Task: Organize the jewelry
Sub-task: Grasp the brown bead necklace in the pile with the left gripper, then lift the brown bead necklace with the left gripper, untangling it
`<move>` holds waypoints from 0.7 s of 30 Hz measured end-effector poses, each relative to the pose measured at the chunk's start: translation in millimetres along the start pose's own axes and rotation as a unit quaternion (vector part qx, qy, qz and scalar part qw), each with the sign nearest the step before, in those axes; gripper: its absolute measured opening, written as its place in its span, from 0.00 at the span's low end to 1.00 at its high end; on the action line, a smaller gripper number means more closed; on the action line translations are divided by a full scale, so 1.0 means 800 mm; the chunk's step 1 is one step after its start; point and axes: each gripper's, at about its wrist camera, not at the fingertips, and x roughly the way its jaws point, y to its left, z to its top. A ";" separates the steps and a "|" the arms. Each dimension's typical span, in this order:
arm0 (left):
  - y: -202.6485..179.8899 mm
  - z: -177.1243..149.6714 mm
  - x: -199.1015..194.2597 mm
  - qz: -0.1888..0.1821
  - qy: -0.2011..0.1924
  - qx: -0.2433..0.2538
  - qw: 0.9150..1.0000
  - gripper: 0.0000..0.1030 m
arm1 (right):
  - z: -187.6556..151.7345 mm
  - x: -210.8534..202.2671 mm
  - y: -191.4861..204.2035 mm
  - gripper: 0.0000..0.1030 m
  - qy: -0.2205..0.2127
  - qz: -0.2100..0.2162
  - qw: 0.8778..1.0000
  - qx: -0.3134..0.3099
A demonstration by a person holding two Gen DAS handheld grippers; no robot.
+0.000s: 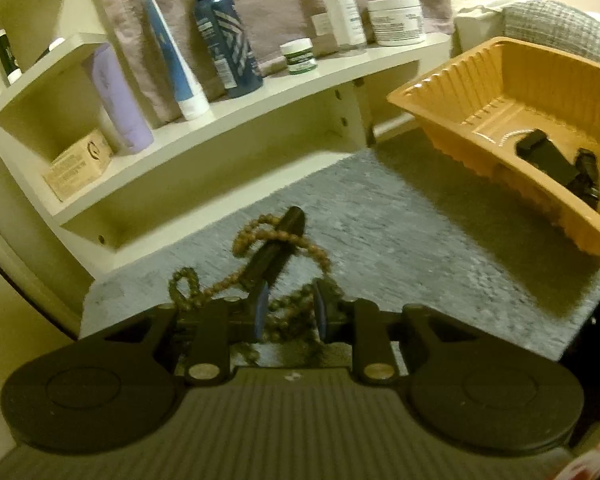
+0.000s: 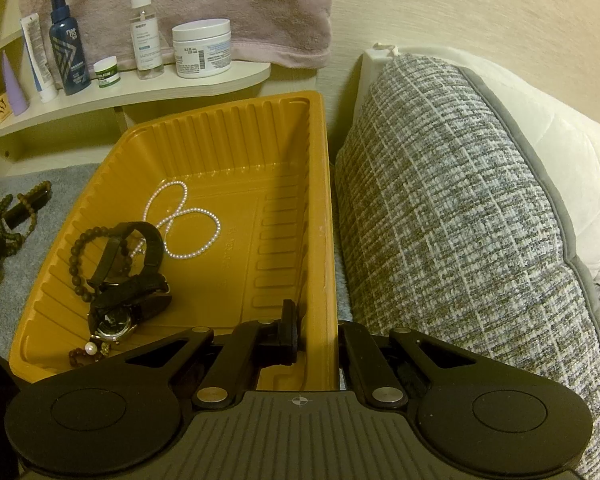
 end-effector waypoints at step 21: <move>0.025 0.032 0.063 -0.025 0.052 0.040 0.998 0.24 | 0.001 0.005 -0.001 0.04 0.005 -0.001 1.000 0.000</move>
